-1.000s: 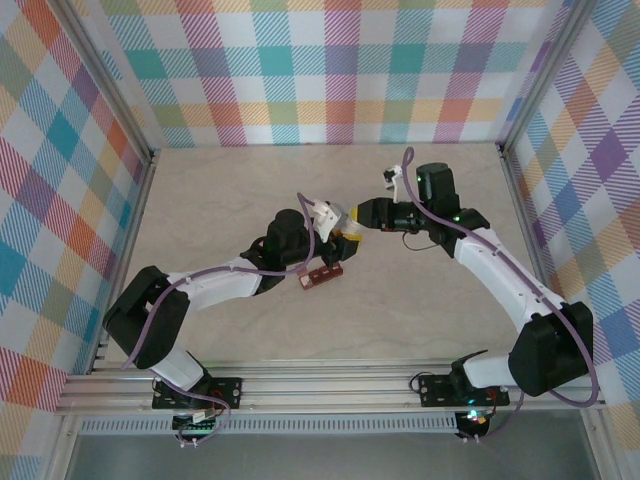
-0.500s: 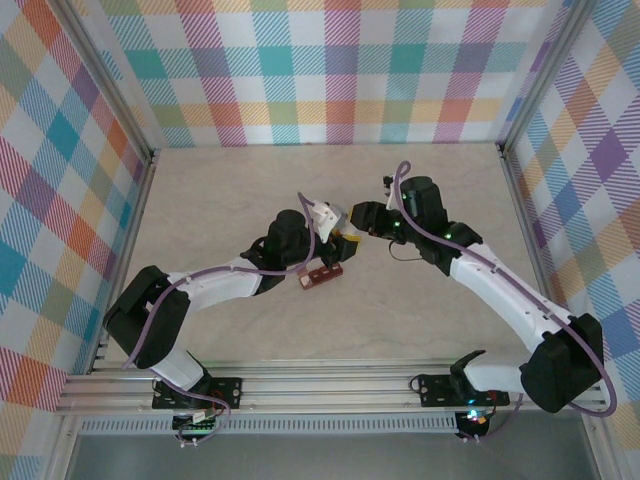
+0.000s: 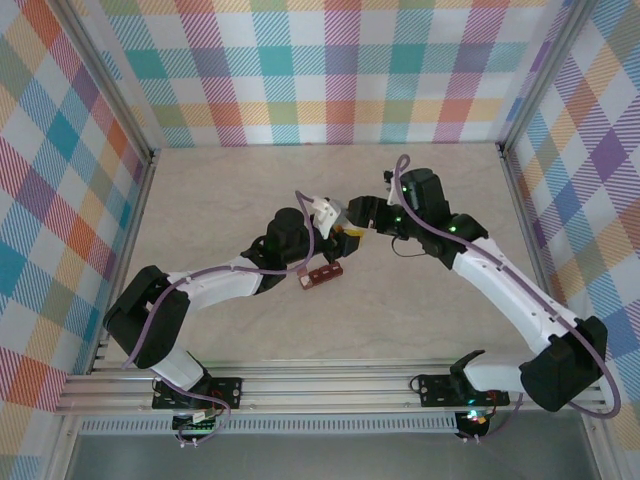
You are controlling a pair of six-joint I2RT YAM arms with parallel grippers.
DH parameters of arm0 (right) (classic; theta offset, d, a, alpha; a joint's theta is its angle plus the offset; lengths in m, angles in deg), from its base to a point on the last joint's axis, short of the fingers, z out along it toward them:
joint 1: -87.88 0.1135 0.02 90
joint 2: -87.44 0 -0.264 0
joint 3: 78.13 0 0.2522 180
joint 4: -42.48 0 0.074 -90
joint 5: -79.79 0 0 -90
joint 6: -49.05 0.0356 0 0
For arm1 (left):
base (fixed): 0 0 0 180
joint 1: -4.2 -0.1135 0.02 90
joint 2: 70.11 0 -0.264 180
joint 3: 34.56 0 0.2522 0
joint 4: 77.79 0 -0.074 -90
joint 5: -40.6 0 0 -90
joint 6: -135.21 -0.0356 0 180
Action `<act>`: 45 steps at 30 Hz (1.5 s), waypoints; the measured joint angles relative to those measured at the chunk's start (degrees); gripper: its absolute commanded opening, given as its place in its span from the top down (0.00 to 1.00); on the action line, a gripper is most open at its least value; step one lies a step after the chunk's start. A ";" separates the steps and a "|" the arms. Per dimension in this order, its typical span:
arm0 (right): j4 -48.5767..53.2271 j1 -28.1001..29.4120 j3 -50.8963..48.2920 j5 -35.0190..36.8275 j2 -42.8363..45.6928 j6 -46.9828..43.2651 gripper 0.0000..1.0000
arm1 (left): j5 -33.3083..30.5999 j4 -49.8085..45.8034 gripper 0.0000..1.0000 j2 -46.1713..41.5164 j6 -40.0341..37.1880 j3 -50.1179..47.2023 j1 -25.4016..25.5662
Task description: Sort the pills into containers
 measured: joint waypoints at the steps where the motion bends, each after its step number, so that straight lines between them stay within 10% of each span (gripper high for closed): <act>1: 0.61 -0.11 0.00 -0.17 0.55 -0.35 0.22 | 0.00 0.11 1.00 0.00 0.00 0.04 0.00; 26: -3.87 -10.08 -0.70 -26.29 -2.73 -13.55 0.30 | 4.24 -0.35 1.00 0.00 0.24 0.74 0.00; 45: -3.45 -10.51 -0.61 -27.41 -3.72 -15.21 0.63 | 4.70 -1.14 1.00 0.00 0.87 0.81 -0.02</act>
